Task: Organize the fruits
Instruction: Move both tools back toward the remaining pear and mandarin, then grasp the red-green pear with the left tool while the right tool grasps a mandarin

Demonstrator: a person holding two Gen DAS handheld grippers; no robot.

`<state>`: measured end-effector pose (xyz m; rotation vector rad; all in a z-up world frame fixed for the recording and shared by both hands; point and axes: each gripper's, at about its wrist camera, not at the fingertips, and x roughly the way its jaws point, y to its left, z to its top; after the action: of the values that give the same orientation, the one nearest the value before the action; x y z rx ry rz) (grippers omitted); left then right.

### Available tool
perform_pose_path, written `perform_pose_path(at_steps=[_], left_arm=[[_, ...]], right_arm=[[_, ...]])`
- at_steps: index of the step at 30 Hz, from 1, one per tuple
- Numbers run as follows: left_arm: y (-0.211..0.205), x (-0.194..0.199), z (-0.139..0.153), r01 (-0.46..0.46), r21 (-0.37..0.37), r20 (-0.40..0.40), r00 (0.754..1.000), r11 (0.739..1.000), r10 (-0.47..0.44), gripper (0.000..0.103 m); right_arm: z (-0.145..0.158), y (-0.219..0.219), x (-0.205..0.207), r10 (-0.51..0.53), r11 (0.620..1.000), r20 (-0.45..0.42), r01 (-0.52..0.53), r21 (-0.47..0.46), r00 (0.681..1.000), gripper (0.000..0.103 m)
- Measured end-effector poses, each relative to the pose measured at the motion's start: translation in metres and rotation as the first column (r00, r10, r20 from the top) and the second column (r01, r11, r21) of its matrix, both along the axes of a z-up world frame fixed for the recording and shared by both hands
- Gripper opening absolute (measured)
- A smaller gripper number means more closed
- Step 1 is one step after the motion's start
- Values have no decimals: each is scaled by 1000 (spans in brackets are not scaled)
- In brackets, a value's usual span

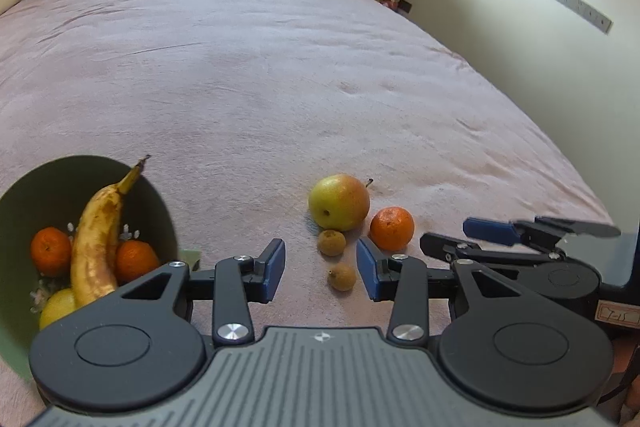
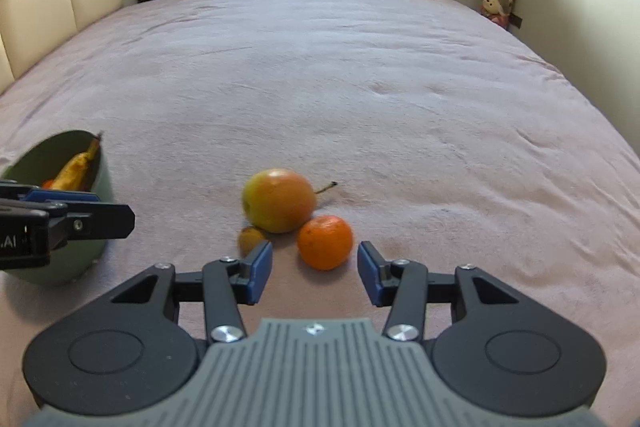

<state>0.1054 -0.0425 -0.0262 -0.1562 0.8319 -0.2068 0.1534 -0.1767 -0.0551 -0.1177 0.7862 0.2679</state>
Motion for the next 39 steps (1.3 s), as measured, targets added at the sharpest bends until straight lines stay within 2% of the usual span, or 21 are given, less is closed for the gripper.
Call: perform_pose_path(at_steps=[4, 7, 10, 12, 14, 17, 23, 29, 39], left_arm=[[-10, 11, -8, 21, 48, -21, 1000, 999, -20, 47], [-15, 16, -12, 20, 100, -6, 1000, 995, -20, 54], [-21, 24, -14, 46, 147, 0, 999, 988, -46, 60], [-26, 29, -15, 70, 174, 6, 997, 982, -73, 63], [-30, 35, -16, 101, 187, 4, 995, 977, -103, 77], [-35, 43, -19, 145, 176, -3, 989, 974, -147, 79], [-35, 63, -25, 160, 135, -37, 987, 978, -157, 80], [-41, 82, -35, 186, 128, -66, 982, 974, -179, 82], [-41, 112, -63, 152, 44, -119, 982, 987, -146, 82]], right_arm=[[-6, 1, 9, 8, 1000, 2, -8, 2, 1000, 46], [-10, 3, 13, 19, 1000, 1, -19, -17, 1000, 47], [-16, 6, 15, 26, 997, 7, -25, -72, 1000, 54], [-20, 6, 17, 25, 996, -1, -25, -83, 1000, 54], [-23, 5, 19, 23, 997, -10, -24, -76, 1000, 55], [-28, 8, 23, 37, 996, -6, -37, -80, 999, 55], [-35, 16, 33, 48, 996, -16, -49, -75, 999, 55], [-43, 14, 46, 17, 998, -43, -20, -55, 999, 54], [-48, 8, 55, -5, 1000, -81, 4, -7, 997, 49]])
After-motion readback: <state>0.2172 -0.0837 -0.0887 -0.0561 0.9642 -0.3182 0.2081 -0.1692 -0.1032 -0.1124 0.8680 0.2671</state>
